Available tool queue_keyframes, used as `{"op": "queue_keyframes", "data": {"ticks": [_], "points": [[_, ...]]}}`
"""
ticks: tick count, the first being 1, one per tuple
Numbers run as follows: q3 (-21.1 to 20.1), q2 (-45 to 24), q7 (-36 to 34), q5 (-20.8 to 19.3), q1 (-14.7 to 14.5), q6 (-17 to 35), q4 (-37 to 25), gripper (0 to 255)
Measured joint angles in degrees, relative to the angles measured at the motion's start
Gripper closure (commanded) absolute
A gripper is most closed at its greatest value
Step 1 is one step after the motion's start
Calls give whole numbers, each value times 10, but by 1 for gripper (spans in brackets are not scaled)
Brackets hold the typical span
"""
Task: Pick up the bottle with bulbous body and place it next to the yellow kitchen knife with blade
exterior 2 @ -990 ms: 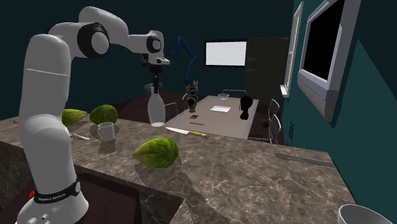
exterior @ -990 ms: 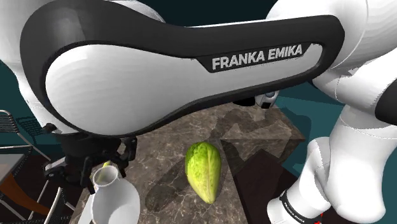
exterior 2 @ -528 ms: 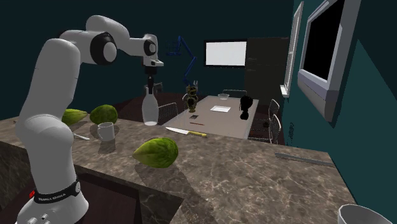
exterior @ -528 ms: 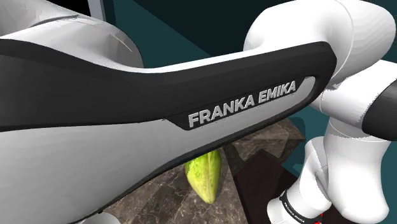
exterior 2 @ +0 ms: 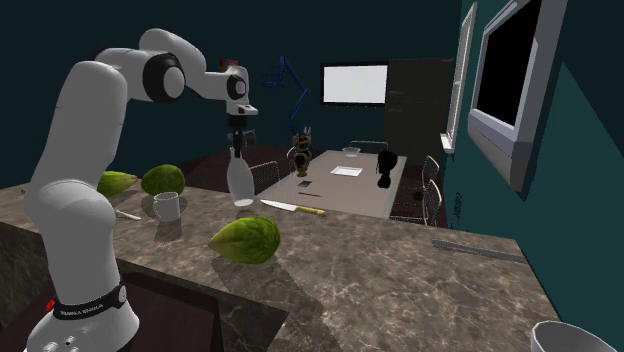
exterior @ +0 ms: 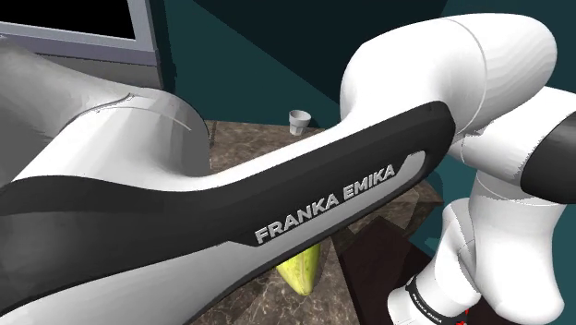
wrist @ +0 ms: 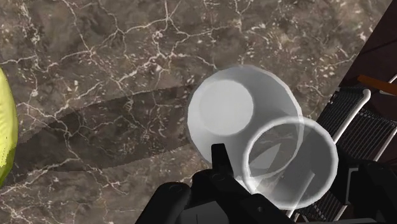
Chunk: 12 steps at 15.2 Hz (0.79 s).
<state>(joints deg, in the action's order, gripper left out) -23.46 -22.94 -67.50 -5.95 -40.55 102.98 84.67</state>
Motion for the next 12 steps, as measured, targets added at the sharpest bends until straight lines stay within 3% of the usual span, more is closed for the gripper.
{"op": "queue_keyframes", "data": {"ticks": [9,10,12], "points": [[1,-3,0,-2,1,26,23,255],[1,-3,0,-2,1,26,23,0],[1,-3,0,-2,1,26,23,0]]}}
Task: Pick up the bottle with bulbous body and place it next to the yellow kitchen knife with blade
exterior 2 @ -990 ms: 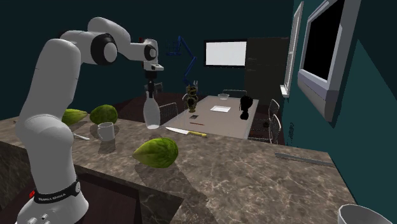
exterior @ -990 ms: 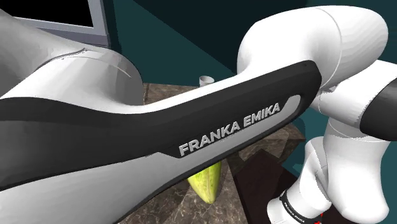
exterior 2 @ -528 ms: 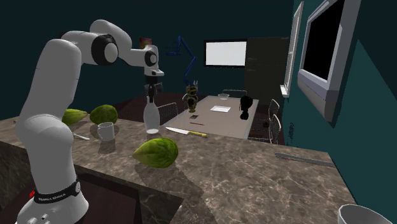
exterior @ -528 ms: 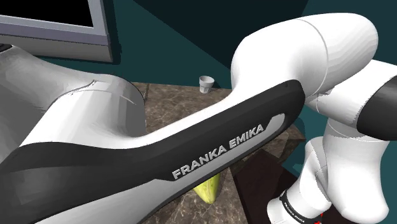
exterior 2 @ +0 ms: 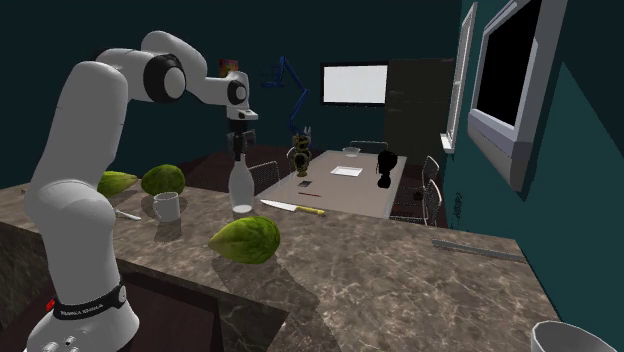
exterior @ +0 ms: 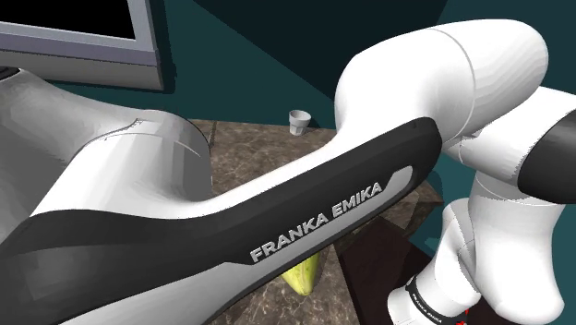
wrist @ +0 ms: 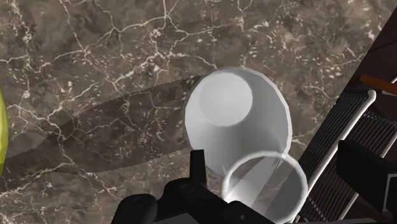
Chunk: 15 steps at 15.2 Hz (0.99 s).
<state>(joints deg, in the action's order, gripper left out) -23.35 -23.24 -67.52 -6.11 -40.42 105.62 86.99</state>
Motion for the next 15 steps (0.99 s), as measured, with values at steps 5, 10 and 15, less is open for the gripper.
{"op": "queue_keyframes", "data": {"ticks": [5,10,15], "points": [[0,-2,0,0,-1,-9,-11,0],[-1,1,2,2,-4,-69,-69,0],[-2,1,2,2,-4,-73,-73,0]]}}
